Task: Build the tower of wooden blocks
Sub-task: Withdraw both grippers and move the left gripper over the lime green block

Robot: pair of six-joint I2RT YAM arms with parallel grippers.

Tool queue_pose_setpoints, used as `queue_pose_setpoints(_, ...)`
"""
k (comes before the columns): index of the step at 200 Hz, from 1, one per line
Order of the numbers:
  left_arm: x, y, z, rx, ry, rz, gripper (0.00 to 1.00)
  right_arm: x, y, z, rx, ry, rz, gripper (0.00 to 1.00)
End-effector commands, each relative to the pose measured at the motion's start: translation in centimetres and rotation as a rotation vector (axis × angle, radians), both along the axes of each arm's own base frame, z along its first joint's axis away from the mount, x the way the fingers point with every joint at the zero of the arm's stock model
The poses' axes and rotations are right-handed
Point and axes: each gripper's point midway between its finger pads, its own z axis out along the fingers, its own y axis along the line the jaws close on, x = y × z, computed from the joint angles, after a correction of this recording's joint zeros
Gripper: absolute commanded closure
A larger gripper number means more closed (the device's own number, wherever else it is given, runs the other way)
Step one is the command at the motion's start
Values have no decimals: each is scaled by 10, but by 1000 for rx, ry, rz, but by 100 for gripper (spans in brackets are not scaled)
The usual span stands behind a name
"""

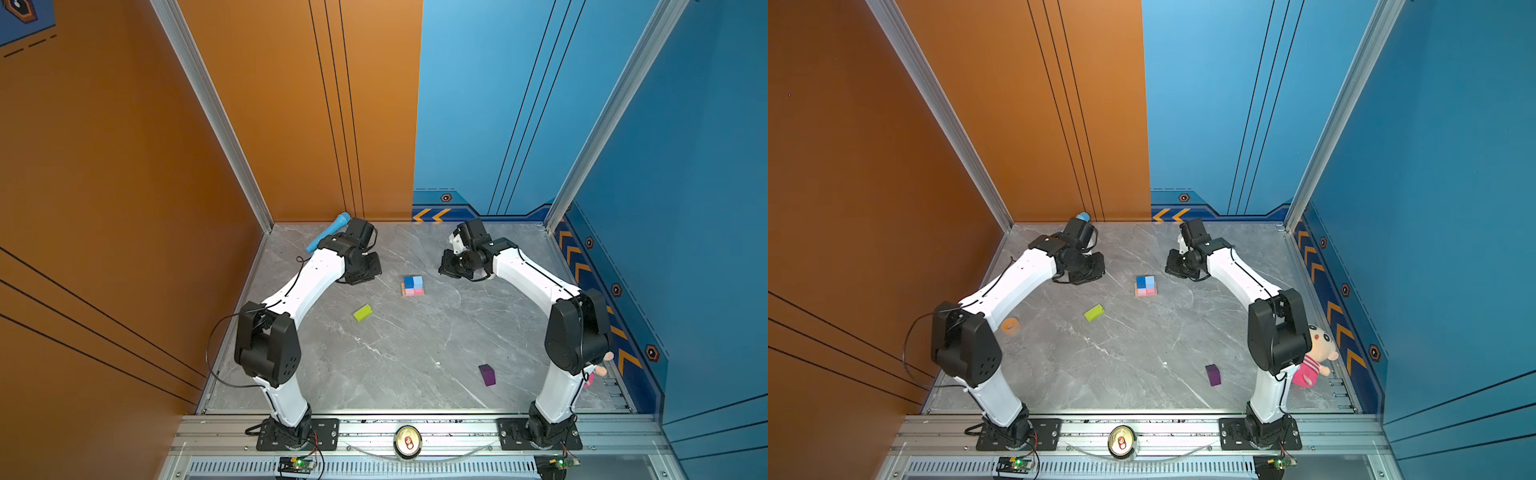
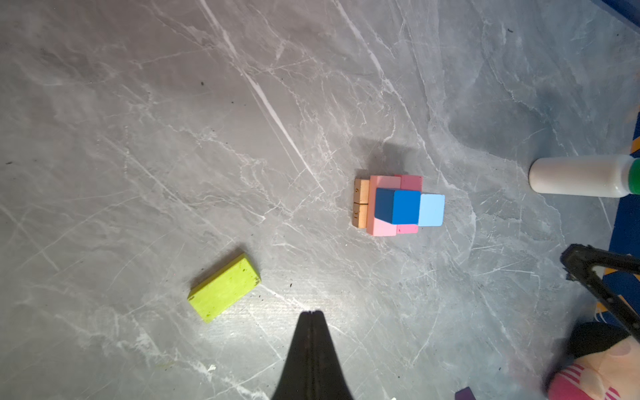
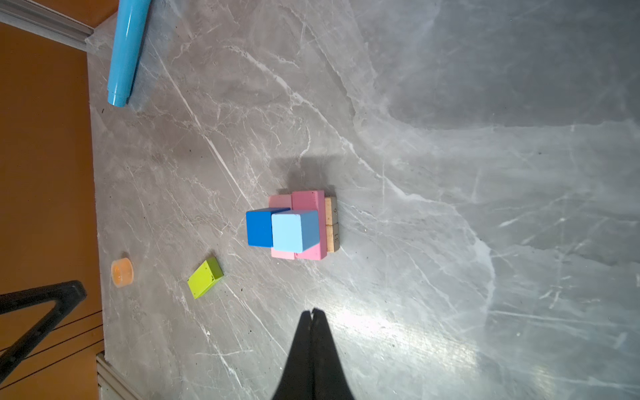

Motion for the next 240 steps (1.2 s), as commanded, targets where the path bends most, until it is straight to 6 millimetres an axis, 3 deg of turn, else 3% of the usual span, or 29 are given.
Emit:
queue_pose_setpoints(1,-18,22,-3,52,7,61,99,-18,-5,5,-71,-17,20,97)
queue_pose_setpoints(25,-37,36,-8,71,11,127,90,-29,-5,8,-95,-35,23,94)
queue_pose_setpoints(36,-44,38,-9,71,1,149,80,-34,-7,8,-107,-39,27,92)
queue_pose_setpoints(55,-56,43,-15,62,-5,202,65,-41,-22,6,-143,-50,0,90)
queue_pose_setpoints(72,-62,42,-21,33,-17,239,63,-48,-36,6,-158,-58,-29,88)
queue_pose_setpoints(127,-68,33,-42,48,13,313,38,-60,-64,3,-149,-74,-81,78)
queue_pose_setpoints(144,-68,31,-52,66,25,349,23,-61,-72,0,-141,-68,-95,75)
queue_pose_setpoints(174,-61,29,-67,65,47,394,23,-60,-89,-4,-114,-67,-136,70)
queue_pose_setpoints(215,-54,32,-97,86,129,429,23,-58,-107,-10,-82,-59,-185,70)
queue_pose_setpoints(240,-44,29,-104,106,143,417,22,-57,-113,-15,-72,-52,-207,70)
